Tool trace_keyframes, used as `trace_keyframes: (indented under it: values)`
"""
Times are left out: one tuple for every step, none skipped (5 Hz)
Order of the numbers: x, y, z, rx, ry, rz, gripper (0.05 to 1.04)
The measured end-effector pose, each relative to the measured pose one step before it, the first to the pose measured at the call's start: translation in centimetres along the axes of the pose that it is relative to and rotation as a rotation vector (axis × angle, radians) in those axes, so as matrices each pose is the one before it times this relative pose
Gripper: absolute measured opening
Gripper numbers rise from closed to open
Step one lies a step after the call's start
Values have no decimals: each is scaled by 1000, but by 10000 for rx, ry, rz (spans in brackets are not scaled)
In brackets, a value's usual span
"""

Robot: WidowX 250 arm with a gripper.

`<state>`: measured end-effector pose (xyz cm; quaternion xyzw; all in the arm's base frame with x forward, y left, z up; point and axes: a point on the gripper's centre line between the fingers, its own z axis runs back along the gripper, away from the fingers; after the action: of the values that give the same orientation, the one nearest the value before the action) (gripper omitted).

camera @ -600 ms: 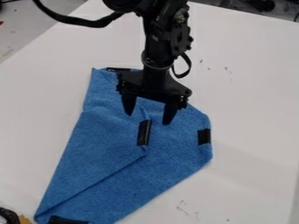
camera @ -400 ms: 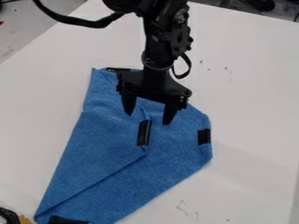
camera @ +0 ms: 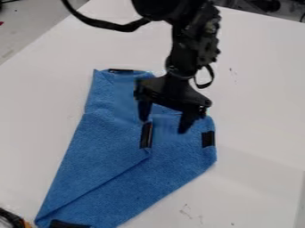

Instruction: Fold the cloth from the top right corner to the center

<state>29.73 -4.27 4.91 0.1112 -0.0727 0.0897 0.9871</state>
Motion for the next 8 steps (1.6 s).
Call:
trace_keyframes:
  values:
    - [437, -2285, 767, -45, -269, -262, 999]
    - [757, -1522, 402, -99, -114, -111, 999]
    - [624, -1516, 346, -7, -38, -175, 999]
    - [221, -648, 441, -29, -113, 113, 999]
    - [-456, -918, 276, 14, 83, -34, 999]
    - [-71, -1064, 377, -120, -89, 96, 999]
    - [-85, -1158, -391, -172, -41, 16, 999]
    - [91, -1115, 78, -251, -114, 2, 999]
